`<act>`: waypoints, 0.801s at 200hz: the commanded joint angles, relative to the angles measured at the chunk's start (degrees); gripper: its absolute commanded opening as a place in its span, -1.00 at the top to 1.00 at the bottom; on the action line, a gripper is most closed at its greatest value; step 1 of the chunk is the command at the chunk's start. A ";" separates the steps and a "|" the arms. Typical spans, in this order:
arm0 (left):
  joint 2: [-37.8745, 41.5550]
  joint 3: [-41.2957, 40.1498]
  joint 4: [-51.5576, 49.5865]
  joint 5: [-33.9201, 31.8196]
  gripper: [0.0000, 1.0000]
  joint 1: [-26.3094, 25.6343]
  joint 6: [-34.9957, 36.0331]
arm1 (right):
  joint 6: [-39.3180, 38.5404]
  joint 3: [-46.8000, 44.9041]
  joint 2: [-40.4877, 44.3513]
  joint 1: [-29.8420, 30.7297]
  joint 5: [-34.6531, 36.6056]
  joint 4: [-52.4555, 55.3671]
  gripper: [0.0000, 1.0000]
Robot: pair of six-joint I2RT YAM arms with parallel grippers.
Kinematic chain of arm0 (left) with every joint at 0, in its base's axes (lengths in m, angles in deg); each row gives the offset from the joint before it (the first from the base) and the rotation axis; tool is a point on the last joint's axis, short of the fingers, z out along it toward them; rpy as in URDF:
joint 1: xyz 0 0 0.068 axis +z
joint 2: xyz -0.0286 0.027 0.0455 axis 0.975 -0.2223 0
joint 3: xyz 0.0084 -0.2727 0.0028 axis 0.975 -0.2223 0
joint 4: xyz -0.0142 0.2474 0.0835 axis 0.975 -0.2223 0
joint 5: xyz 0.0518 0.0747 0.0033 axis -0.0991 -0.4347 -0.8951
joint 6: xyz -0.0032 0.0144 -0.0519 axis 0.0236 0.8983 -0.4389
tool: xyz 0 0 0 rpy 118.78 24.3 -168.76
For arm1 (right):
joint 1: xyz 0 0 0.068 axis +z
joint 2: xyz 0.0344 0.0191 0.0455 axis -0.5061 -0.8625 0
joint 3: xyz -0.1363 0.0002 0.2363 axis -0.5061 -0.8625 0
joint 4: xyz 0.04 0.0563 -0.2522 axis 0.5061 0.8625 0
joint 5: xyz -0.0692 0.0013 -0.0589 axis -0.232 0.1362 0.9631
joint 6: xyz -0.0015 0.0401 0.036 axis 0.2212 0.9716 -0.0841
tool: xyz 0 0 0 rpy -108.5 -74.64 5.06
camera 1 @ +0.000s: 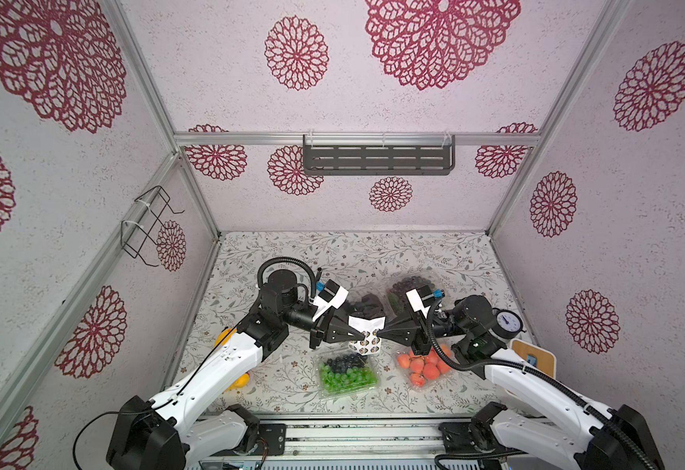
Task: Label fruit boxes
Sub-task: Adjust the label sticker.
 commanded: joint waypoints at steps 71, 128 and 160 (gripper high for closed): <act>-0.46 0.80 -0.28 0.51 1.00 -0.55 2.79 | 2.69 -0.48 -0.41 2.28 -2.44 -8.46 0.82; -1.47 0.77 1.38 -0.43 1.00 -0.64 1.21 | 0.07 -1.10 1.31 2.46 -1.99 -5.56 1.00; -0.85 -0.42 5.70 -1.07 0.59 -0.64 -1.24 | -5.83 -0.32 3.14 2.46 -1.06 2.96 1.00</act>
